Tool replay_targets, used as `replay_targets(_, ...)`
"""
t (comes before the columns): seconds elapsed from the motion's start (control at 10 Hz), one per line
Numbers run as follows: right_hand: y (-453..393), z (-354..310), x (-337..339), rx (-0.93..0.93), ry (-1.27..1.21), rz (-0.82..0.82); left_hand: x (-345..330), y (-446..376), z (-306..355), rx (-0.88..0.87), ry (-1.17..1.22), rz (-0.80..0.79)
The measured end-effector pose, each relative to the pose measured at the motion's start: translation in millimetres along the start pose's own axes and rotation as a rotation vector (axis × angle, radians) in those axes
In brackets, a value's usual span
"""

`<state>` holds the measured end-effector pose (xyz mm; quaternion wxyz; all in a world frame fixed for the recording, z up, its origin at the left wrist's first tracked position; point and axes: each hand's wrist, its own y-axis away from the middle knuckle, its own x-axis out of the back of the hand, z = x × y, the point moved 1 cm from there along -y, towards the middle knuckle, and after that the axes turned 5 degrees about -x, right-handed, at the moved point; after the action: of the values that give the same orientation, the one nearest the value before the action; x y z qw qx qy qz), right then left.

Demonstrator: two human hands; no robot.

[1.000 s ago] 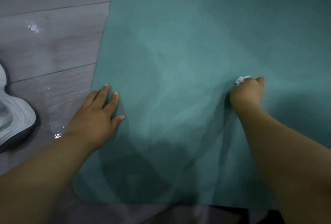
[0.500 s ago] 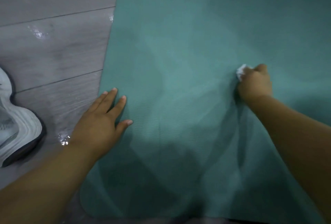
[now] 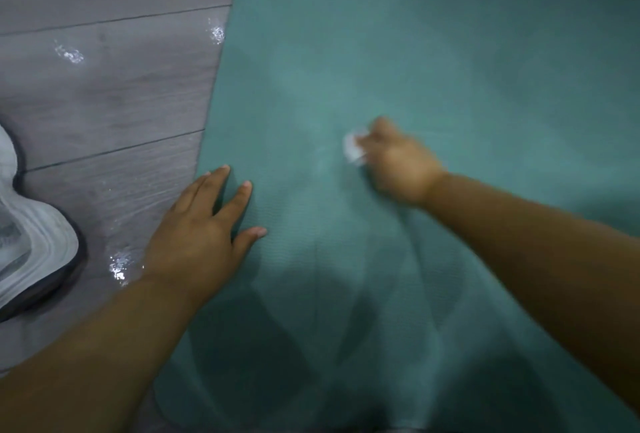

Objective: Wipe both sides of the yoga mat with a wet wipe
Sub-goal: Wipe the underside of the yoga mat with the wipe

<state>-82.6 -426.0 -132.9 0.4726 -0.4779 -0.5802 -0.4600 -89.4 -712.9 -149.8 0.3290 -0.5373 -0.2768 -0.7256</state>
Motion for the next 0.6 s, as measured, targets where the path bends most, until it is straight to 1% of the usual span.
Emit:
replay_targets(0.1,12.6,84.8,18.8,-0.635,0.182,0.056,-4.7,-1.3,3.3,0.006,0.031,0.08)
replay_targets(0.2,-17.1,55.3,4.9,-0.84,-0.006,0.115,-4.8,-3.5,1.3,0.004,0.061,0.099)
replay_targets(0.3,-43.3,-23.2,-9.6,-0.658,-0.039,0.228,-4.7,-3.0,-1.7,0.003,0.078,0.07)
replay_targets(0.4,-53.3,-112.7,-9.7,-0.106,-0.021,0.048,2.4,0.3,-11.2,-0.017,0.067,0.024)
replay_targets(0.5,-25.9,-144.9,-14.9,0.229,-0.149,-0.063,7.2,12.2,-23.3,0.009,0.037,0.034)
replay_targets(0.6,-17.5,-114.1,-21.9,0.343,-0.228,0.007,8.0,24.3,-29.0,0.034,0.045,0.071)
